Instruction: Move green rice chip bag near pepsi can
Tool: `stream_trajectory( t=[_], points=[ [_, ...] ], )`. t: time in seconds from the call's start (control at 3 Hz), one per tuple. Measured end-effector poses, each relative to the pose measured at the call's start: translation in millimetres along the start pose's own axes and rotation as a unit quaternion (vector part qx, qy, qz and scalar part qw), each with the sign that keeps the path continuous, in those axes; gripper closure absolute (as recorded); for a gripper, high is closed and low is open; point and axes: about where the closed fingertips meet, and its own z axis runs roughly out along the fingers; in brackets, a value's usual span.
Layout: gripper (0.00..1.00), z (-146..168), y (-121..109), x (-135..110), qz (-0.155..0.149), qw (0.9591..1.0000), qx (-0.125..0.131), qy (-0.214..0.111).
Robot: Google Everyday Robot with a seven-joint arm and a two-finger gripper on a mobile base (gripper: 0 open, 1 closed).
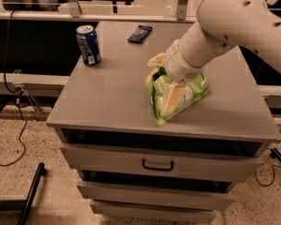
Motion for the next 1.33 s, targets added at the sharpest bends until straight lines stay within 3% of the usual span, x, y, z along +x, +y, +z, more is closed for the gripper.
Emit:
stream_trajectory(
  t=[0.67, 1.33],
  points=[
    [0.0, 1.2, -7.3, 17.0, 0.027, 0.9996, 0.003, -0.001],
    [0.0, -13.0, -13.6, 33.2, 0.052, 0.9985, 0.011, 0.011]
  ],
)
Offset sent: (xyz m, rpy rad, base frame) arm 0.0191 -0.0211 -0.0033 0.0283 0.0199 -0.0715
